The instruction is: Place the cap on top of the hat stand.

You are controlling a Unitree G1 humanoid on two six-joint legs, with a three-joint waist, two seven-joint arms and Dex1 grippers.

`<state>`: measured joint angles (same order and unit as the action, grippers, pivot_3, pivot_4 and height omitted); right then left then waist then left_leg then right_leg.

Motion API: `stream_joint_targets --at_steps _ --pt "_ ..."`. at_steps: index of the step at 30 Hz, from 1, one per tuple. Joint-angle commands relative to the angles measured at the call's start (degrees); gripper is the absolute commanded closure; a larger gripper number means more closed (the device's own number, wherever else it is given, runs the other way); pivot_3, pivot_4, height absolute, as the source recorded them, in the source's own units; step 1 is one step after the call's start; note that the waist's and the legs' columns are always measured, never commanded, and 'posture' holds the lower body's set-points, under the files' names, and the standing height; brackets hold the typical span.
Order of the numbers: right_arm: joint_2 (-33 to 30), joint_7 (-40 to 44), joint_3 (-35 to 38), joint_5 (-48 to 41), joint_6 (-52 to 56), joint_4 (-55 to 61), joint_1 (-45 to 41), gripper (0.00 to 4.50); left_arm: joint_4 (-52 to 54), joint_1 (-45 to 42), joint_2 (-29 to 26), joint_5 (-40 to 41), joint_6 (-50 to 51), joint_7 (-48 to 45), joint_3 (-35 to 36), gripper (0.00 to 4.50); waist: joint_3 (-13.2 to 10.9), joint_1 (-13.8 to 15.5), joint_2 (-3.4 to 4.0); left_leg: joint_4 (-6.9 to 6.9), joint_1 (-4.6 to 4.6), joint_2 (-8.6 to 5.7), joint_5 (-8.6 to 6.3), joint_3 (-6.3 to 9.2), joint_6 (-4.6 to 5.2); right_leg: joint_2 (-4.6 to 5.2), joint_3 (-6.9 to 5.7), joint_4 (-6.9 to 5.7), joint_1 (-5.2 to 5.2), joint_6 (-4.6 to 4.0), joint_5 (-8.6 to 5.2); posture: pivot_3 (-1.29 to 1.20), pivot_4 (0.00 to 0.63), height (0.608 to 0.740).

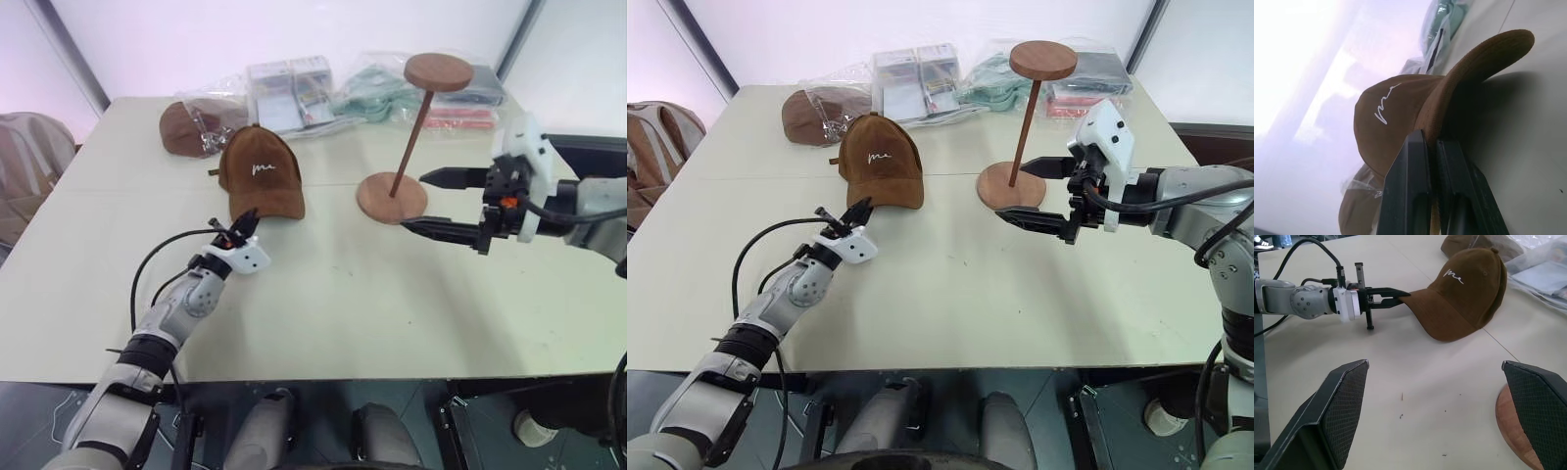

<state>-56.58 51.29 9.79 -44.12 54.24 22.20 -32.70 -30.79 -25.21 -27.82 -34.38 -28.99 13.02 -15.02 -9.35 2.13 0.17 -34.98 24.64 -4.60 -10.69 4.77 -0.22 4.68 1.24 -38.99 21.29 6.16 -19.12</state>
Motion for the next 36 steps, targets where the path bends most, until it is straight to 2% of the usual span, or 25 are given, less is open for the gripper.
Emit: stream_joint_targets --at_steps 1,4,9,13,19,23,27,36 --pt "-1.0 -0.1 2.1 -0.8 -0.2 1.0 -1.1 0.00 2.8 2.1 -1.7 -2.5 1.8 4.0 1.7 4.45 0.0 -0.2 -0.02 0.01 0.02 0.01 0.00 0.00 0.00 -0.02 0.02 0.00 0.03 0.00 0.00 0.00 0.150 0.740" --pt "-1.2 0.1 2.0 -0.6 -0.4 0.6 -1.3 0.00 8.5 2.7 -1.8 -3.3 3.5 6.8 3.9 4.45 -0.1 -0.4 -0.08 0.03 0.14 0.03 0.00 0.00 0.00 -0.05 0.02 -0.01 0.16 0.00 0.00 0.00 0.150 0.740" --pt "-2.5 1.2 2.2 0.0 -0.8 -1.2 -2.0 0.00 18.6 3.0 -0.5 -4.4 8.0 9.0 7.2 4.45 -0.1 0.2 -0.14 -0.24 1.02 0.00 0.02 0.01 -0.02 -0.05 0.00 -0.21 0.99 0.06 0.06 0.00 0.150 0.740" --pt "-3.8 2.1 2.5 0.5 -1.0 -2.6 -1.9 0.00 24.6 1.4 1.0 -5.5 11.1 9.7 8.7 4.45 -0.1 0.2 -0.17 -0.25 1.06 -0.04 0.02 -0.01 -0.01 -0.02 0.00 -0.19 1.00 0.10 0.08 0.00 0.150 0.740" --pt "-5.5 2.8 3.9 1.1 -1.1 -5.3 -1.6 0.00 28.1 -6.0 4.1 -6.4 13.9 8.3 8.0 4.45 -0.2 0.2 -0.27 -0.26 1.07 -0.04 0.02 -0.01 -0.01 -0.04 -0.02 -0.19 0.98 0.10 0.08 0.00 0.150 0.740" --pt "-5.9 2.0 8.9 -0.5 -0.4 -8.0 -1.4 0.00 27.6 -12.7 7.1 -7.0 14.4 7.7 6.1 4.45 -0.2 0.3 -0.32 -0.26 1.07 -0.04 0.03 -0.06 -0.01 -0.06 -0.07 -0.18 0.97 0.10 0.08 0.00 0.150 0.740" --pt "-3.6 -1.8 16.0 -3.5 1.3 -10.6 -2.1 0.00 25.0 -18.5 11.1 -7.5 13.3 8.1 3.2 4.45 -0.2 0.2 -0.37 -0.28 1.07 -0.04 0.03 -0.08 0.00 -0.07 -0.07 -0.18 0.95 0.13 0.09 0.00 0.150 0.740" --pt "-1.0 -11.5 31.5 -15.4 9.2 -6.7 1.0 0.00 17.8 -25.5 16.6 -7.8 8.6 9.9 -1.1 4.45 -0.2 0.2 -0.40 -0.28 1.07 -0.02 0.04 -0.11 0.02 -0.11 -0.03 -0.21 0.96 0.14 0.09 0.00 0.150 0.740"
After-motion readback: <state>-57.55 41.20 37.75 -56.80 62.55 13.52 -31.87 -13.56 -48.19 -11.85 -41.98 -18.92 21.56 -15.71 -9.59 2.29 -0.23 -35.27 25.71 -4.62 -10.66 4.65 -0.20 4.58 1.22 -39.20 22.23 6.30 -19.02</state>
